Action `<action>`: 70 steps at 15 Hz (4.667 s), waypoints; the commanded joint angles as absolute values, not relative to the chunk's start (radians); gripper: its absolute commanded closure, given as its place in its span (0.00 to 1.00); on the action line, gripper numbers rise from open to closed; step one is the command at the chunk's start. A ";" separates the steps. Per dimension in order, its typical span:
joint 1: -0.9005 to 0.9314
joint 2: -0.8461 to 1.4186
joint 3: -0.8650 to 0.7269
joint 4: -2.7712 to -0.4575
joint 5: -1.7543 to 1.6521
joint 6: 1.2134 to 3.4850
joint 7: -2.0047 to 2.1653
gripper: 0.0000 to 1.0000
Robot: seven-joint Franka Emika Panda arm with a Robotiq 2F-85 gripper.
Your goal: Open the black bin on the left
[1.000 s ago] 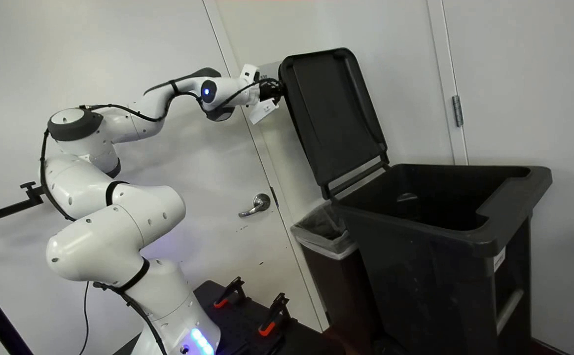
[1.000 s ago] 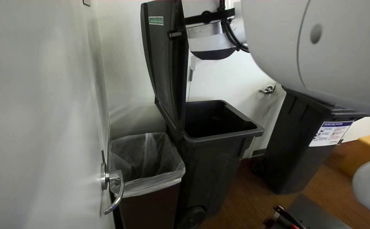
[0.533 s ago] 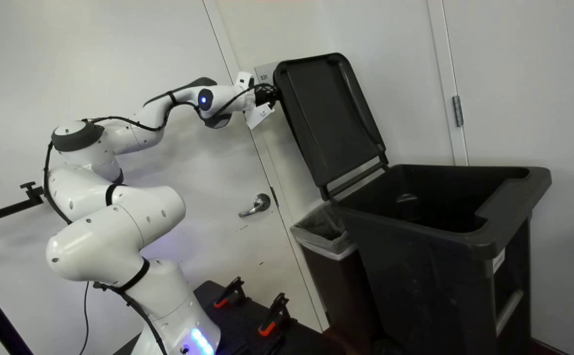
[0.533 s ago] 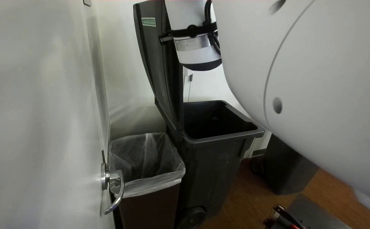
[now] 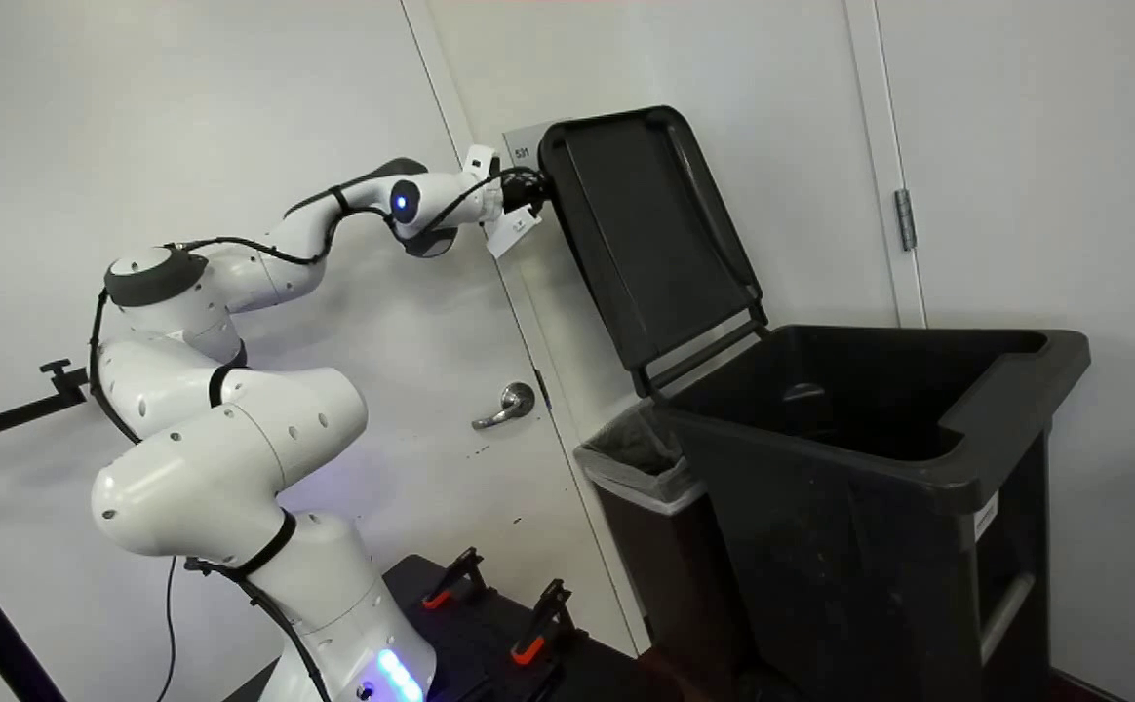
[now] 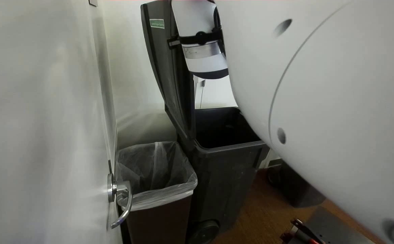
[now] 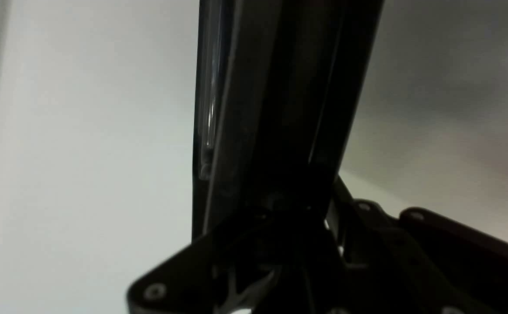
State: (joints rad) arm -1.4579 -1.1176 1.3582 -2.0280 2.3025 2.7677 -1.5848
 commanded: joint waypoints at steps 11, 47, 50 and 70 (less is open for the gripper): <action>-1.516 -1.176 1.391 -2.025 2.319 2.747 -1.613 0.97; -1.488 -1.255 1.425 -2.042 2.301 2.739 -1.620 0.97; -1.471 -1.258 1.429 -2.052 2.299 2.721 -1.629 0.97; -1.350 -1.261 1.404 -2.243 2.178 2.349 -1.685 0.97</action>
State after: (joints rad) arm -1.3990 -1.2558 1.4352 -2.1625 2.1948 2.3738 -1.6647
